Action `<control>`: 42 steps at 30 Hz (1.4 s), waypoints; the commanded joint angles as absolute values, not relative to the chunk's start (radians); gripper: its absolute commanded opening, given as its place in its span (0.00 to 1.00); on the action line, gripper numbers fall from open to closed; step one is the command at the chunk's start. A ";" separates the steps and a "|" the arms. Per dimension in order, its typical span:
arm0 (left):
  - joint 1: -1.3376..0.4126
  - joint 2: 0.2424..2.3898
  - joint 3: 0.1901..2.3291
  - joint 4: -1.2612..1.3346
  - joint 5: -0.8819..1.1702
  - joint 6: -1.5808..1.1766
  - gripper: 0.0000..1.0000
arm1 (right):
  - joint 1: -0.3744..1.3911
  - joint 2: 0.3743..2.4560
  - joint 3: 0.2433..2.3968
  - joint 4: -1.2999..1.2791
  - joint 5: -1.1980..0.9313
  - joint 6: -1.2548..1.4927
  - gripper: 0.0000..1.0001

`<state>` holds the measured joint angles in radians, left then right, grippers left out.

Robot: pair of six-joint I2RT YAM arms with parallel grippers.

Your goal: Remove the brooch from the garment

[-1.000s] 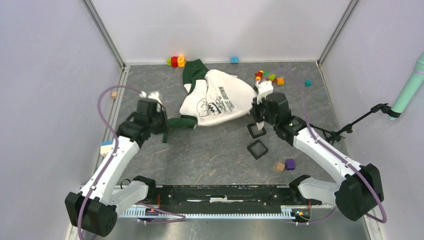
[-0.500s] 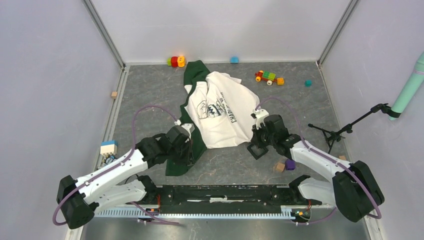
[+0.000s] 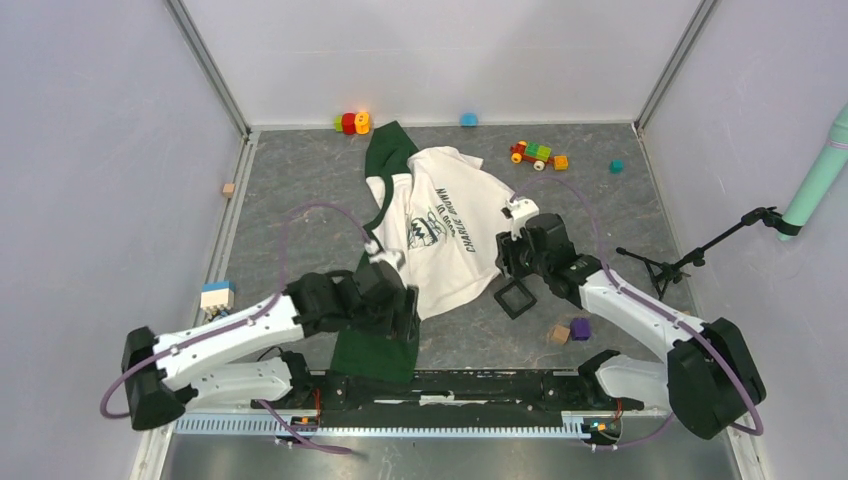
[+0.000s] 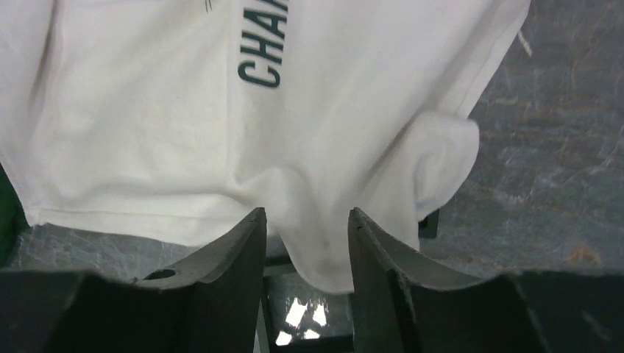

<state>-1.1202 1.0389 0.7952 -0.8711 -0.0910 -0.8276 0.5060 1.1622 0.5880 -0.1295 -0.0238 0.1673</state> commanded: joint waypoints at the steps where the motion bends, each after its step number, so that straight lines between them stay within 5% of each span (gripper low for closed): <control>1: -0.893 0.985 0.922 -0.809 -0.151 -0.708 0.93 | 0.515 1.226 0.710 -0.089 -0.025 0.154 0.55; 12: -0.439 1.348 1.013 -0.409 0.053 -0.624 0.83 | 0.568 1.559 0.972 -0.006 -0.006 0.195 0.61; 15: -0.371 1.465 1.061 -0.323 0.059 -0.623 0.76 | 0.580 1.643 1.018 0.046 -0.006 0.213 0.61; 22: -0.283 1.738 1.291 -0.273 0.089 -0.592 0.79 | 0.599 1.800 1.083 0.106 -0.032 0.261 0.58; 25: -0.264 1.863 1.423 -0.275 0.129 -0.586 0.75 | 0.608 1.827 1.078 0.118 -0.038 0.272 0.47; 31: -0.242 2.098 1.678 -0.306 0.138 -0.563 0.66 | 0.616 1.747 0.940 0.164 -0.040 0.303 0.01; 41: -0.235 2.330 1.968 -0.433 0.083 -0.500 0.61 | 0.649 1.660 0.859 0.160 -0.043 0.303 0.00; 42: -0.232 2.333 1.973 -0.441 0.070 -0.495 0.59 | 0.651 1.660 0.861 0.159 -0.038 0.304 0.06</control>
